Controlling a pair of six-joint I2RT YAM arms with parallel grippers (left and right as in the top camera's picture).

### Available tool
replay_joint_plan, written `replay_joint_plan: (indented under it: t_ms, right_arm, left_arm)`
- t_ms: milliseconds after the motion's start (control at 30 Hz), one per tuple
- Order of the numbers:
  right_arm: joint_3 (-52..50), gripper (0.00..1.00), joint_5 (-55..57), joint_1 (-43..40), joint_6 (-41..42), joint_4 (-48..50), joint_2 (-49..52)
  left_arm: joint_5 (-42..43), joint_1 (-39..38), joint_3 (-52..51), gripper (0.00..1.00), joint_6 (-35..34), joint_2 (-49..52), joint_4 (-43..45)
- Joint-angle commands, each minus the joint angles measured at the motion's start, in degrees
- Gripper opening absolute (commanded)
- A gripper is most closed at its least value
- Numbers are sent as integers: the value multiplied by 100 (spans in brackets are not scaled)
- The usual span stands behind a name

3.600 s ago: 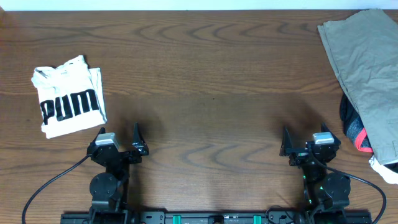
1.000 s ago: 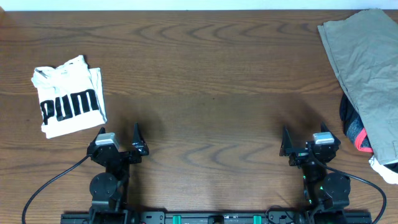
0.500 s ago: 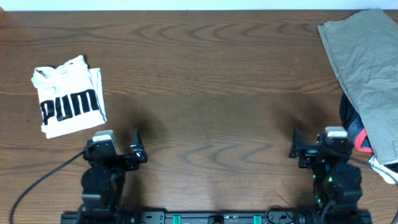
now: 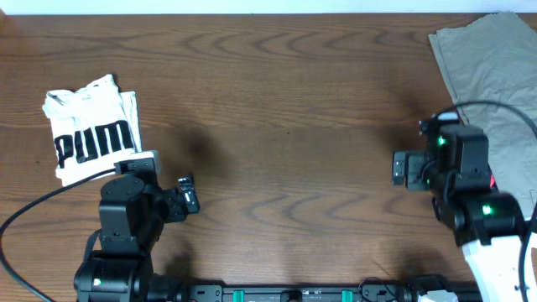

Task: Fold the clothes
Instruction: 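Reach the right gripper to the khaki shorts pile and grasp them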

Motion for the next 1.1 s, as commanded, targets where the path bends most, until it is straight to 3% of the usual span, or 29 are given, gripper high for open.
replay_joint_plan:
  t_ms: [0, 100, 267, 433, 533, 1067]
  right_arm:
    - [343, 99, 597, -267, 101, -79, 323]
    - [448, 99, 1176, -859, 420, -131, 640]
    - [450, 99, 1108, -2190, 369, 2, 1303]
    - [448, 88, 1134, -2979, 345, 68, 2087]
    - [448, 82, 1333, -3143, 378, 181, 2393]
    - [448, 78, 1624, -3331, 516, 979, 3268]
  left_arm:
    - [518, 24, 140, 98, -24, 11, -24]
    - [520, 24, 138, 98, -26, 11, -33]
    - [518, 24, 138, 98, -24, 11, -131]
    - [516, 24, 138, 98, -24, 11, -129]
    - [518, 24, 138, 98, -24, 11, -133]
    - [518, 24, 138, 98, -24, 11, -133]
